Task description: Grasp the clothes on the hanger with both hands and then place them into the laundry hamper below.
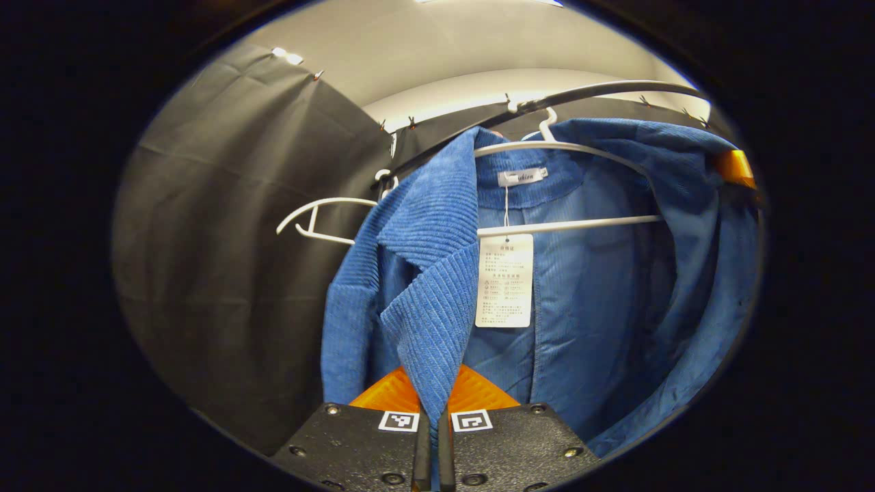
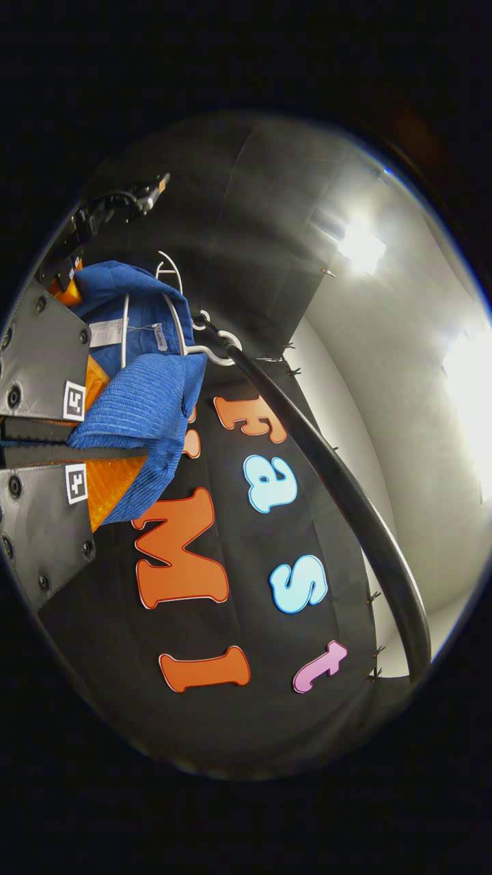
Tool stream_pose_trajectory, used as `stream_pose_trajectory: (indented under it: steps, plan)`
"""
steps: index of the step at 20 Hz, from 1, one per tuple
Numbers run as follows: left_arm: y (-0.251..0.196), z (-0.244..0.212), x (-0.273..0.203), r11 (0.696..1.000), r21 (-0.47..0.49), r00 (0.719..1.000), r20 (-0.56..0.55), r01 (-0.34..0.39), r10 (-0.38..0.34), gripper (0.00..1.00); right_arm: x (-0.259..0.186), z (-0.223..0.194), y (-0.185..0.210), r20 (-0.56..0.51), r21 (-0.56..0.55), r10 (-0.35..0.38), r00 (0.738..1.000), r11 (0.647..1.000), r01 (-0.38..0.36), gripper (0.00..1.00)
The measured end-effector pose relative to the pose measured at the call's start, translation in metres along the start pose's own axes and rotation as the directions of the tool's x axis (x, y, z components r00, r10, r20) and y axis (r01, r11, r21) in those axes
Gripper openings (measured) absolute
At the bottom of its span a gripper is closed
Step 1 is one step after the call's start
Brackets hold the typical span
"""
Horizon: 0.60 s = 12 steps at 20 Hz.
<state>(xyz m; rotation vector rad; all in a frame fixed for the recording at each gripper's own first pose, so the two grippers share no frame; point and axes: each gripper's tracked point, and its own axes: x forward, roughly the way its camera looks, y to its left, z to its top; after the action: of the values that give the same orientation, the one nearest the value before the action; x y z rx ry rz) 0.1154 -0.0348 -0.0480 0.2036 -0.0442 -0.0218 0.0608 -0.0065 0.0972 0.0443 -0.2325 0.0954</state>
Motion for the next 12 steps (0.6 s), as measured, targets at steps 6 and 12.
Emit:
stream_pose_trajectory:
  steps: [6,12]
  plan:
    - [0.055,0.058,-0.025,0.995,-0.022,0.994,0.051,-0.092,0.093,0.04,0.004,-0.009,-0.004,-0.002,0.019,-0.006,1.0,1.0,0.006,0.09]
    - [0.114,0.145,-0.035,0.984,-0.007,0.969,0.172,-0.18,0.178,0.02,0.004,-0.013,0.0,-0.011,0.032,-0.004,1.0,0.999,0.005,0.05]
